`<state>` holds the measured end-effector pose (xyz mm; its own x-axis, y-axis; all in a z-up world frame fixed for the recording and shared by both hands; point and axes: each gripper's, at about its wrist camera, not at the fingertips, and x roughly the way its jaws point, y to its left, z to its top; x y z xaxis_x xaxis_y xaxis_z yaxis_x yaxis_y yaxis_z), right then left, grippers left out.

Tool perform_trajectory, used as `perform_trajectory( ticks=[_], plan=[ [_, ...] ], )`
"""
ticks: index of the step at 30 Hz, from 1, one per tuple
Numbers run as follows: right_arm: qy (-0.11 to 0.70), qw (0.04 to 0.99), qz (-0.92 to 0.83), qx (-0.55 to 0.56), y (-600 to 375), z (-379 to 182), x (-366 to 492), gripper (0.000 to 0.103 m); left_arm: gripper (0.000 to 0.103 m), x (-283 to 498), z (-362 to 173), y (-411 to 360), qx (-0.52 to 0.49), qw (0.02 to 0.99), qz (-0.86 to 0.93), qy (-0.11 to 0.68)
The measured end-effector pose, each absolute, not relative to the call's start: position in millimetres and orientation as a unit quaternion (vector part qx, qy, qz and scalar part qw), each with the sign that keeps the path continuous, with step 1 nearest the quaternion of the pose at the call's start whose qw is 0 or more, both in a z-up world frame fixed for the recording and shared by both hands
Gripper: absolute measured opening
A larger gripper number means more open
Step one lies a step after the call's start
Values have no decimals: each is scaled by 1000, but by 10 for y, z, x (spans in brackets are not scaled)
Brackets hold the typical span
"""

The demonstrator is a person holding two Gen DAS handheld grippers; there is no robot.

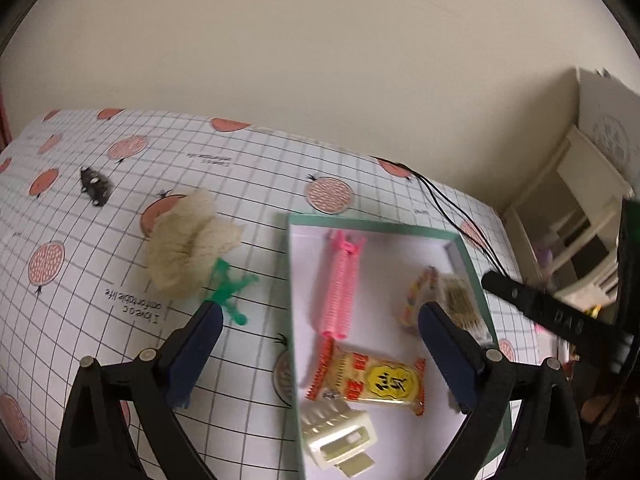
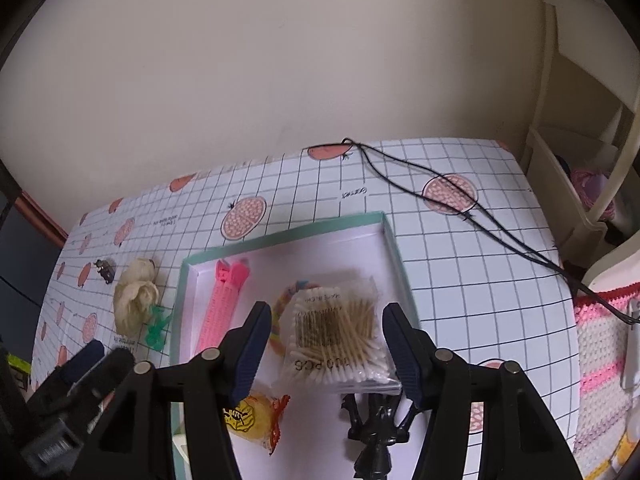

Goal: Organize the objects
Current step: 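Open the right gripper to drop the cotton swab bag in the tray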

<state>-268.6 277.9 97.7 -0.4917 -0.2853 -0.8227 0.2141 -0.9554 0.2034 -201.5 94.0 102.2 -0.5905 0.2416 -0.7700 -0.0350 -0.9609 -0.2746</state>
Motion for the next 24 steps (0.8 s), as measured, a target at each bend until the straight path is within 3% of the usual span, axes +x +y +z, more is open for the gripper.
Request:
perform_trajectory(
  ticks=[4, 11, 14, 18, 24],
  plan=[
    [-25, 154, -859, 489, 2690, 933, -2670, 65, 99, -2033, 1016, 781, -442, 61, 886, -129],
    [-8, 170, -857, 486, 2537, 933, -2623, 80, 99, -2056, 1038, 526, -432, 40, 888, -150],
    [-5, 176, -859, 480, 2495, 954, -2599, 98, 99, -2064, 1037, 421, -432, 34, 887, -160],
    [-3, 178, -864, 470, 2464, 1004, -2583, 103, 99, -2059, 1028, 295, -430, 22, 887, -168],
    [3, 181, -866, 465, 2402, 1050, -2555, 103, 99, -2028, 1066, 75, -422, 7, 888, -179]
  ],
)
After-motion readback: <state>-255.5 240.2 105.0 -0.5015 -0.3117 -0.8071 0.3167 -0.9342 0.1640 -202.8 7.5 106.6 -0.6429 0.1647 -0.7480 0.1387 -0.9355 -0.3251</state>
